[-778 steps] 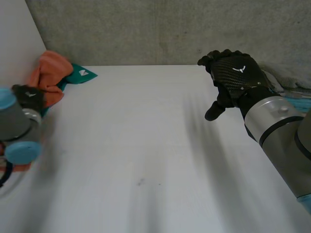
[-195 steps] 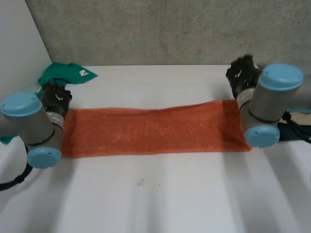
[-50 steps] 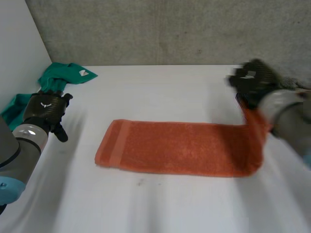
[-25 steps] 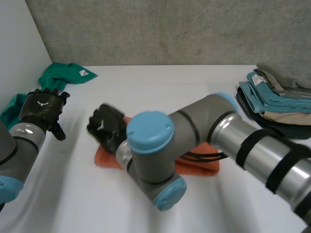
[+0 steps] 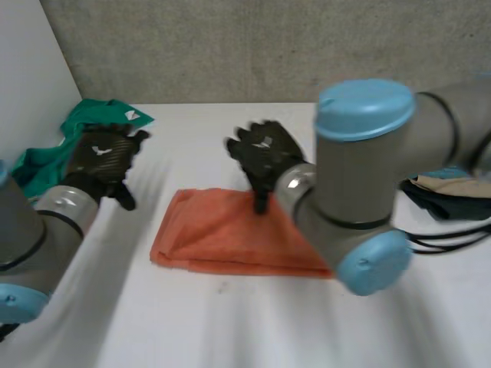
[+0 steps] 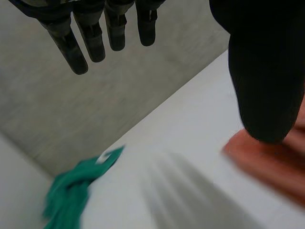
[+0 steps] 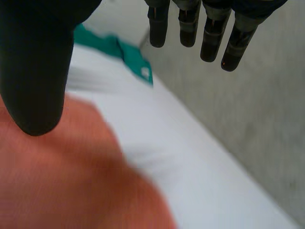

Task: Fold the laundry.

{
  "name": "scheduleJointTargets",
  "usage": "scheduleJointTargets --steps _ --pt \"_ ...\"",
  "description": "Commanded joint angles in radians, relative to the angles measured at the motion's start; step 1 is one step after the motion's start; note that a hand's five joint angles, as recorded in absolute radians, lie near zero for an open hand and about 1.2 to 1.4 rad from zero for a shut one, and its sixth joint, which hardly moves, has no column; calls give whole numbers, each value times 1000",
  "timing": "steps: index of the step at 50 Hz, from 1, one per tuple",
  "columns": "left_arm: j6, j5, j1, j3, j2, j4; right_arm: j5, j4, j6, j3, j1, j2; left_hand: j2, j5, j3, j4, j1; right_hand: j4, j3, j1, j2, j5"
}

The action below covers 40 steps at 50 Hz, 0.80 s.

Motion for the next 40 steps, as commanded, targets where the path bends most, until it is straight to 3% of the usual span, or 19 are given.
scheduleJointTargets --steps 1,9,19,23,27,28,30,36,40 --pt "-6 98 -135 47 -43 6 -14 -12 12 310 -133 -103 5 -15 -3 5 16 58 81 91 70 55" --pt "3 88 -185 138 -239 9 -17 -186 12 597 -205 -174 11 -9 3 10 22 176 199 208 188 173" --pt "54 -93 -174 270 -425 -11 -10 -322 8 714 -216 -163 14 -6 6 13 25 269 293 302 282 267" --pt "121 -121 -165 256 -434 -17 -7 -369 -1 725 -218 -144 11 -9 3 10 22 413 437 446 425 411" --pt "144 -124 -169 239 -426 -17 -5 -418 -2 734 -233 -124 8 -12 0 8 19 700 724 733 712 698" --pt "143 -124 -174 234 -422 -20 -4 -429 -8 734 -238 -117 5 -14 -3 5 16 954 977 986 966 951" --pt "141 -124 -178 228 -411 -22 -2 -431 -16 734 -242 -115 5 -14 -3 5 16 1163 1187 1196 1175 1161" --pt "134 -122 -189 173 -302 -22 13 -418 -79 745 -274 -140 -4 -23 -12 -4 7 1164 1187 1196 1176 1161" --pt "91 -122 -191 144 -215 -48 20 -389 -197 757 -300 -186 -15 -35 -24 -16 -5 1164 1187 1196 1176 1161"
